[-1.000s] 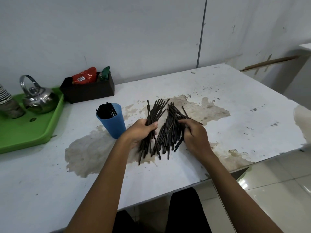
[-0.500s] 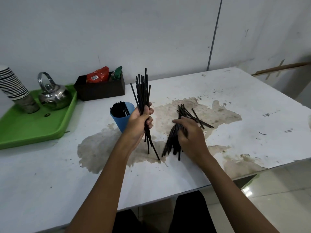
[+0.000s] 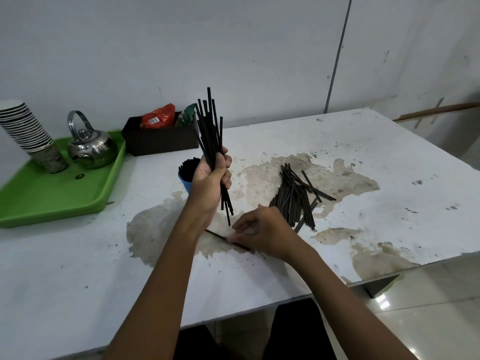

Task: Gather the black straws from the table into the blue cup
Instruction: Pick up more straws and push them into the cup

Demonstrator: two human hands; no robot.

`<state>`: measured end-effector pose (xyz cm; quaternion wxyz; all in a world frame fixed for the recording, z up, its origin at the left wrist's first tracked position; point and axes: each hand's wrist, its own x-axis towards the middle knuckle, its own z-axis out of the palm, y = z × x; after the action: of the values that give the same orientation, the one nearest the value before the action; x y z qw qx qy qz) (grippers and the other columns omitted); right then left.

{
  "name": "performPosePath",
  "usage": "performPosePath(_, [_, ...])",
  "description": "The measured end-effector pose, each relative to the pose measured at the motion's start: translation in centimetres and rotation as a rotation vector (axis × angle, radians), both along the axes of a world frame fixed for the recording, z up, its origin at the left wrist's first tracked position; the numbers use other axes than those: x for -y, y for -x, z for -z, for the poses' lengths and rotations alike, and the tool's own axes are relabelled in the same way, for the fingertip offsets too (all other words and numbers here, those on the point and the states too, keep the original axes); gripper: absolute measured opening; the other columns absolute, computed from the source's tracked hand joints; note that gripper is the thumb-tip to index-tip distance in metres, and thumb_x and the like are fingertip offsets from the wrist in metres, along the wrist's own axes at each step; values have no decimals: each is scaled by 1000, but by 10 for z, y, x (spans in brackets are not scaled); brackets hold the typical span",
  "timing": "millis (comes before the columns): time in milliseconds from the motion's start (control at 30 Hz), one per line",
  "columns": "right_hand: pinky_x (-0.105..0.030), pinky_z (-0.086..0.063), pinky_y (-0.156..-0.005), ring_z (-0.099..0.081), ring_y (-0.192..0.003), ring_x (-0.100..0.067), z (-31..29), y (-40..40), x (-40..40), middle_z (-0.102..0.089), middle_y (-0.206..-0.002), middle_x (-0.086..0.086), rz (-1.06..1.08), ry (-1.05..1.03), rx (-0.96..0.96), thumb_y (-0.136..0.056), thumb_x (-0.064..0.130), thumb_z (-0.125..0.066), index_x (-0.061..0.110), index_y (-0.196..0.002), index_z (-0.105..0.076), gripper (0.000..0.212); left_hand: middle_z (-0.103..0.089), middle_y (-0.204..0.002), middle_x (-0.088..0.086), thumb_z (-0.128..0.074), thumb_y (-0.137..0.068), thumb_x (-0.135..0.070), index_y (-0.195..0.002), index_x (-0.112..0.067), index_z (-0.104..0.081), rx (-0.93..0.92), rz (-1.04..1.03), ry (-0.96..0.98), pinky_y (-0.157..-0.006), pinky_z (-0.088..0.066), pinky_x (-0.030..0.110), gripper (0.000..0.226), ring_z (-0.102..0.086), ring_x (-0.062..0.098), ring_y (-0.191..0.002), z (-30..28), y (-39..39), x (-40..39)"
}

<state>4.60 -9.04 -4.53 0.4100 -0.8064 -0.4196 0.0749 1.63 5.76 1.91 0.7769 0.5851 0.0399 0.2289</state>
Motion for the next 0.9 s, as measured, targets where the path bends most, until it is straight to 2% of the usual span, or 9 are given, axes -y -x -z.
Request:
performPosePath(67, [-9, -45, -76, -68, -73, 0, 2, 0, -4, -76, -79, 5, -39, -6, 17, -71, 36, -86, 14, -90, -78, 29, -44, -76, -6, -36, -106, -16, -103, -18, -53, -28, -2, -10, -52, -31, 19, 18, -33, 5, -53, 4, 1, -2])
performPosePath(133, [-19, -49, -79, -65, -75, -5, 5, -1, -9, -75, -78, 8, -43, 27, 63, -71, 41, -84, 18, -89, -78, 30, -45, -74, -7, -36, -106, -15, -103, -19, -54, -60, -11, -30, -53, -32, 19, 18, -34, 5, -54, 9, 4, -3])
performPosePath(233, [-28, -44, -88, -54, -74, -7, 13, -4, -14, -74, -77, 12, -31, 82, 147, -75, 40, -81, 25, -85, -77, 18, -47, -74, -8, -38, -106, -16, -103, -19, -54, -77, -22, -114, -57, -32, 22, 17, -33, 8, -57, 14, 10, -5])
performPosePath(400, [-11, -32, -89, -52, -61, -1, 13, -4, -17, -75, -79, 9, -96, 81, 203, -80, 24, -78, 21, -82, -78, 4, -49, -77, -9, -39, -105, -21, -107, -21, -55, -102, -20, -225, -63, -38, 24, 16, -39, 6, -61, 15, 23, -8])
performPosePath(500, [-19, -36, -85, -50, -66, -3, 15, -1, -18, -74, -77, 11, -53, 71, 179, -82, 28, -76, 23, -80, -77, 6, -49, -77, -10, -39, -105, -21, -107, -22, -56, -115, -19, -219, -65, -40, 25, 16, -40, 6, -61, 18, 27, -10])
performPosePath(600, [-20, -31, -75, -47, -63, 0, 6, 0, -18, -76, -79, 5, 44, 15, 186, -84, 16, -72, 15, -80, -78, 7, -51, -79, -11, -39, -105, -19, -109, -20, -55, -139, -22, -262, -67, -41, 26, 17, -43, 3, -61, 24, 29, -6])
performPosePath(700, [-10, -39, -75, -61, -76, -3, -10, -6, -16, -76, -87, 2, 183, -131, 98, -92, 19, -66, 12, -94, -77, 13, -52, -82, -12, -39, -105, -21, -110, -23, -55, -150, -47, -318, -70, -43, 27, 18, -44, 3, -62, 27, 31, -2])
performPosePath(800, [-10, -46, -81, -65, -89, 3, -30, -9, -15, -73, -93, 9, 250, -281, -92, -99, 24, -56, 16, -106, -72, 19, -53, -87, -15, -39, -105, -23, -109, -28, -55, -159, -66, -350, -73, -45, 27, 17, -45, 1, -63, 26, 32, 0])
performPosePath(900, [-12, -47, -87, -64, -98, 6, -56, -7, -17, -72, -104, 11, 245, -364, -224, -103, 29, -45, 18, -117, -68, 29, -55, -88, -16, -40, -104, -30, -108, -38, -54, -200, -36, -417, -74, -48, 20, 16, -50, -5, -69, 26, 34, 4])
